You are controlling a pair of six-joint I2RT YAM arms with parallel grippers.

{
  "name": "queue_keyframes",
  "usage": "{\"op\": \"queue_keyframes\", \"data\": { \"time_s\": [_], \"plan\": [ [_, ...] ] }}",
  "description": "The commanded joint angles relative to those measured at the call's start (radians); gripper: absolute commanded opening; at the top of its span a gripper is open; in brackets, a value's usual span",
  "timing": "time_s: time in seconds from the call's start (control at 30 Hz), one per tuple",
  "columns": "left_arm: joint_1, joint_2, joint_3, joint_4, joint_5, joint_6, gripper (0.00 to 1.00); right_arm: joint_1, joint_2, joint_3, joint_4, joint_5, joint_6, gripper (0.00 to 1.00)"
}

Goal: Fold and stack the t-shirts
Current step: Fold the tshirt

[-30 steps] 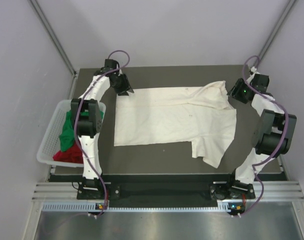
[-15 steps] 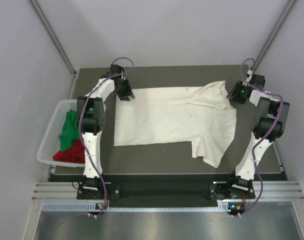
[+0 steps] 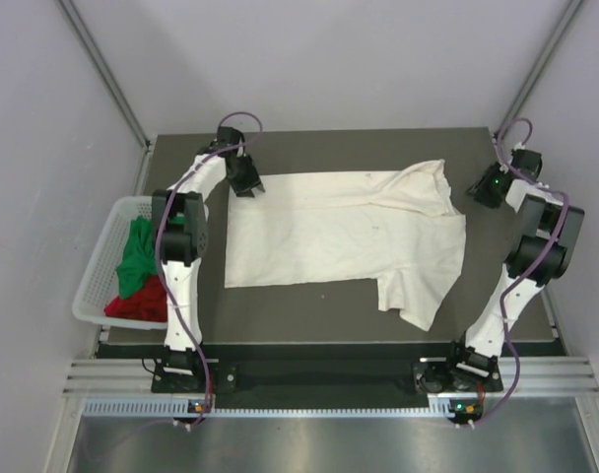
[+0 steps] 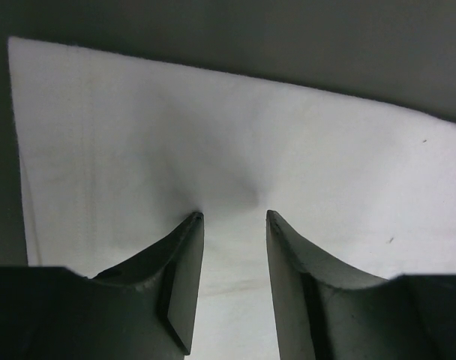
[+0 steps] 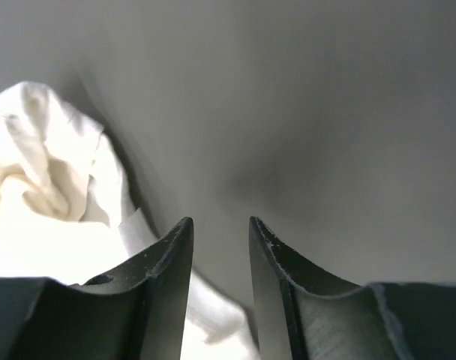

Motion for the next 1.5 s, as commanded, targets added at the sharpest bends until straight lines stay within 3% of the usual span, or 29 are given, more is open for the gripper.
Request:
{"op": "queue_keyframes", "data": {
  "time_s": [0.0,0.27,0.5,0.63,0.77,1.07,1.3,1.47],
  "plan": [
    [-0.007,-0.007,0.027,0.001,0.021,0.021,0.45,0.02,-0.168,0.008,-0.039,0.081,0.073,0.38],
    [-0.057,-0.193,-0.039,0.029,0.018,0.047,0.47,0.148,-0.294,-0.08,-0.151,0.233,0.262,0.39],
    [-0.15,-0.345,-0.256,0.053,-0.02,0.088,0.47,0.24,-0.258,-0.086,-0.28,0.363,0.453,0.4],
    [-0.179,-0.403,-0.381,0.182,-0.04,0.099,0.5,0.261,-0.219,-0.074,-0.331,0.37,0.531,0.42],
    [-0.177,-0.342,-0.363,0.202,-0.061,0.09,0.5,0.278,-0.201,-0.092,-0.317,0.397,0.568,0.45],
    [-0.119,-0.175,-0.169,0.115,-0.129,0.082,0.51,0.278,-0.157,-0.118,-0.276,0.411,0.613,0.47],
    [-0.071,-0.124,-0.168,0.112,-0.133,0.068,0.51,0.278,-0.133,-0.117,-0.268,0.422,0.644,0.47],
    [-0.059,-0.086,-0.166,0.106,-0.144,0.064,0.51,0.278,-0.115,-0.101,-0.257,0.422,0.633,0.41]
  ]
}}
